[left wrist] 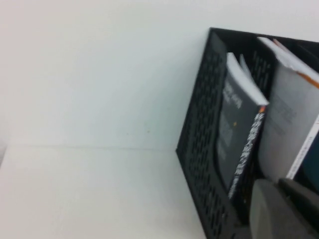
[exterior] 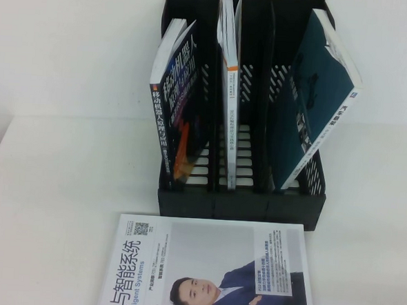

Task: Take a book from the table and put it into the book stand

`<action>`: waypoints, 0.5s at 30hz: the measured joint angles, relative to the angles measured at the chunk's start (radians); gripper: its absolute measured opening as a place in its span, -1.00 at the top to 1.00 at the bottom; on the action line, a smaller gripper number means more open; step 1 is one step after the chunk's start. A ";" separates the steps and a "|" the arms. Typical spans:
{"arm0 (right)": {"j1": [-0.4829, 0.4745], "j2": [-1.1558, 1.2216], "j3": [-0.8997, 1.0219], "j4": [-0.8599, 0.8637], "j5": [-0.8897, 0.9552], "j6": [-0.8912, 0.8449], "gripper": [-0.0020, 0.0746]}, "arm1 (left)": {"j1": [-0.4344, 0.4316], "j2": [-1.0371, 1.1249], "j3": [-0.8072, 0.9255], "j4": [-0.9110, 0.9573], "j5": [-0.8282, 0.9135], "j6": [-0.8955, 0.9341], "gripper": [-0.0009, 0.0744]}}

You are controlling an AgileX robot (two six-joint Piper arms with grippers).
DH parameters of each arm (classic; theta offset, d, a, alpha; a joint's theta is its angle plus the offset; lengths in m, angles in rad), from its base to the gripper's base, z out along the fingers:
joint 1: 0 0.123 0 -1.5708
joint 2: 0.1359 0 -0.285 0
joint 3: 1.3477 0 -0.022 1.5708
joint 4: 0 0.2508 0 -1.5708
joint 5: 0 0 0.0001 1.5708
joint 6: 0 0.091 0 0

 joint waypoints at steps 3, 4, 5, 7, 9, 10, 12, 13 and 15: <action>0.000 0.000 0.000 0.000 0.002 0.000 0.95 | 0.111 -0.104 0.135 -0.124 -0.086 0.112 0.98; 0.000 0.000 0.000 0.000 0.002 0.000 0.95 | 0.143 -0.145 0.183 -0.142 -0.099 0.125 0.98; 0.000 0.000 0.000 0.000 0.002 0.000 0.95 | 0.171 -0.187 0.228 -0.161 -0.105 0.134 0.98; 0.000 0.000 0.000 0.000 0.002 0.000 0.95 | 0.214 -0.262 0.302 -0.193 -0.103 0.150 0.98; 0.000 0.000 0.000 0.000 0.002 0.000 0.95 | 0.260 -0.338 0.369 -0.230 -0.074 0.186 0.98; 0.000 0.000 0.000 0.000 0.002 0.000 0.95 | 0.278 -0.368 0.390 -0.246 -0.053 0.207 0.98; 0.000 0.000 0.000 0.000 0.002 0.000 0.95 | 0.321 -0.428 0.436 -0.287 -0.011 0.257 0.98; 0.000 0.000 0.000 0.000 0.002 0.000 0.95 | 0.340 -0.447 0.452 -0.301 0.003 0.280 0.98; 0.000 0.000 0.000 0.000 0.002 0.000 0.95 | 0.367 -0.490 0.492 -0.325 0.025 0.334 0.98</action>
